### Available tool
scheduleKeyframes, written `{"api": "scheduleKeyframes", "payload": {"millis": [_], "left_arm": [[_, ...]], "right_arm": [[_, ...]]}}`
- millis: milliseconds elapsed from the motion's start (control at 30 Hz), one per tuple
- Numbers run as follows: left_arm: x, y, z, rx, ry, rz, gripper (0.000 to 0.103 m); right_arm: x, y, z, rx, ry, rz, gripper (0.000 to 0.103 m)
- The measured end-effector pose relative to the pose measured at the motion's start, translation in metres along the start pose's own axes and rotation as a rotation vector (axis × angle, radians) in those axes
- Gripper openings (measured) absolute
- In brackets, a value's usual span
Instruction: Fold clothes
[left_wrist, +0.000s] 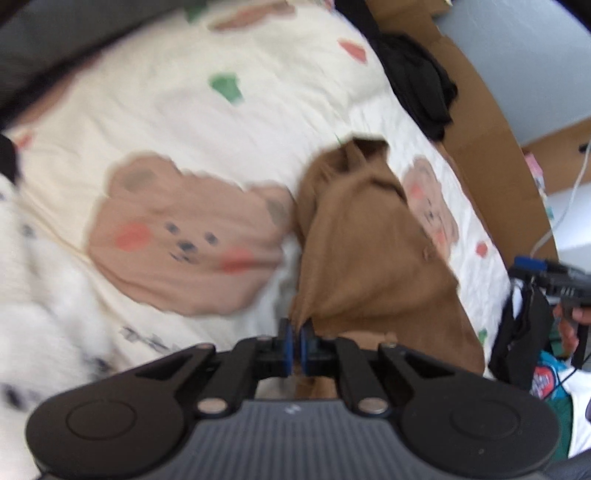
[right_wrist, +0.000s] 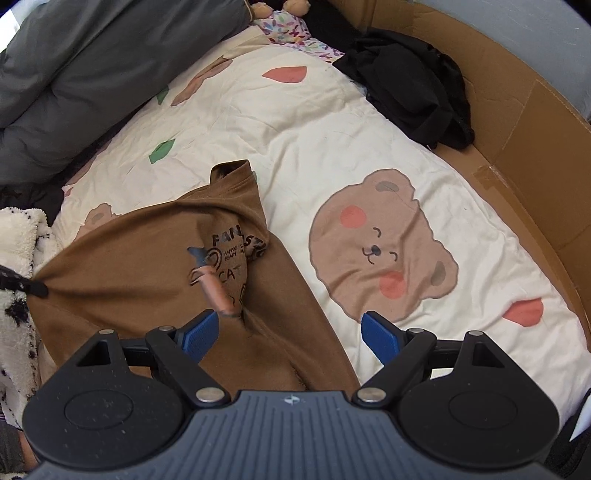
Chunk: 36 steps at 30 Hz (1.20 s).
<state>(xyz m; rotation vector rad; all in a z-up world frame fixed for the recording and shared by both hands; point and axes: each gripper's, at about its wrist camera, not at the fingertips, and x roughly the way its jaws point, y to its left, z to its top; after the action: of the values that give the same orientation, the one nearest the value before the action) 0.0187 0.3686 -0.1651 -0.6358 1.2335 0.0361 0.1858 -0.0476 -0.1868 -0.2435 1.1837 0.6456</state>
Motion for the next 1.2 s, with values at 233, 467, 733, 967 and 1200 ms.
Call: {"api": "scheduleKeyframes", "payload": {"millis": [233, 467, 733, 967, 1200], "left_arm": [[-0.069, 0.028, 0.042, -0.061, -0.176, 0.081, 0.004], [-0.105, 0.042, 0.075, -0.110, -0.299, 0.133, 0.004], [-0.143, 0.078, 0.094, -0.200, -0.420, 0.199, 0.004], [-0.141, 0.111, 0.089, -0.262, -0.430, 0.196, 0.004], [-0.124, 0.115, 0.091, -0.254, -0.422, 0.162, 0.004]], "right_arm": [[0.021, 0.001, 0.010, 0.001, 0.006, 0.022, 0.088], [0.032, 0.008, 0.014, -0.012, 0.011, 0.043, 0.088], [0.050, 0.012, 0.014, -0.022, 0.031, 0.047, 0.088], [0.088, 0.016, 0.021, -0.007, 0.075, 0.058, 0.088], [0.129, 0.021, 0.036, 0.013, 0.095, 0.083, 0.089]]}}
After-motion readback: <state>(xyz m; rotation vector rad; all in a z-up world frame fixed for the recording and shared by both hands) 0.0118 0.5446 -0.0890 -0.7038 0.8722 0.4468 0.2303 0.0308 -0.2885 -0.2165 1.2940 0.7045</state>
